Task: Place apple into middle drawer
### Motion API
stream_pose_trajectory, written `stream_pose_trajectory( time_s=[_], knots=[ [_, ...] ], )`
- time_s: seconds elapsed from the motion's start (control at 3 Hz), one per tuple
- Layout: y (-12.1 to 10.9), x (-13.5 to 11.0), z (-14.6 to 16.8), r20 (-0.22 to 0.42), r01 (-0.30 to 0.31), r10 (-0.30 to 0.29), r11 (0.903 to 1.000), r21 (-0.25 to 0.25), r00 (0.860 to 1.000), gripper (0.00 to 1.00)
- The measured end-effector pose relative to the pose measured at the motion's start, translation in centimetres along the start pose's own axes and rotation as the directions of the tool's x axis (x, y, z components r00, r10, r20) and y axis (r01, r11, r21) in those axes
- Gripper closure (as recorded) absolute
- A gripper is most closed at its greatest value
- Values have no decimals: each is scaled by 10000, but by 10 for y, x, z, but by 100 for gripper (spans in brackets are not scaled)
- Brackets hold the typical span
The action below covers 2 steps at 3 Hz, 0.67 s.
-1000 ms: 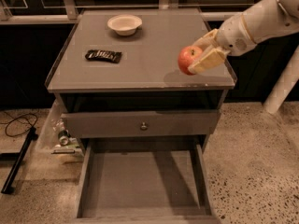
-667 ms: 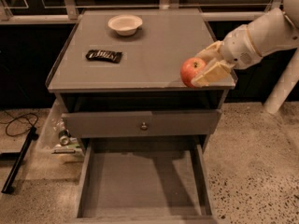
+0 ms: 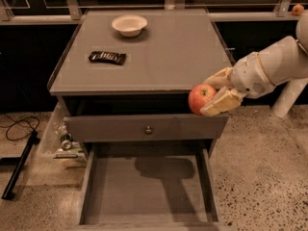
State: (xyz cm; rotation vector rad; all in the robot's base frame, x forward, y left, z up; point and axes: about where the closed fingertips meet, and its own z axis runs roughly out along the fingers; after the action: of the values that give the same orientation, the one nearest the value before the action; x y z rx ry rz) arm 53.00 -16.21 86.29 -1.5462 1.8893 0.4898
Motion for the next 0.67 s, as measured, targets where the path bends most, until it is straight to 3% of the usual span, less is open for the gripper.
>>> stream_pose_trajectory(
  time_s=[0.33,0.67],
  knots=[
    [14,34,24,-436,-228,221,9996,-164,9988,100],
    [14,35,25,-436,-230,223,9996,-165,9988,100]
  ],
)
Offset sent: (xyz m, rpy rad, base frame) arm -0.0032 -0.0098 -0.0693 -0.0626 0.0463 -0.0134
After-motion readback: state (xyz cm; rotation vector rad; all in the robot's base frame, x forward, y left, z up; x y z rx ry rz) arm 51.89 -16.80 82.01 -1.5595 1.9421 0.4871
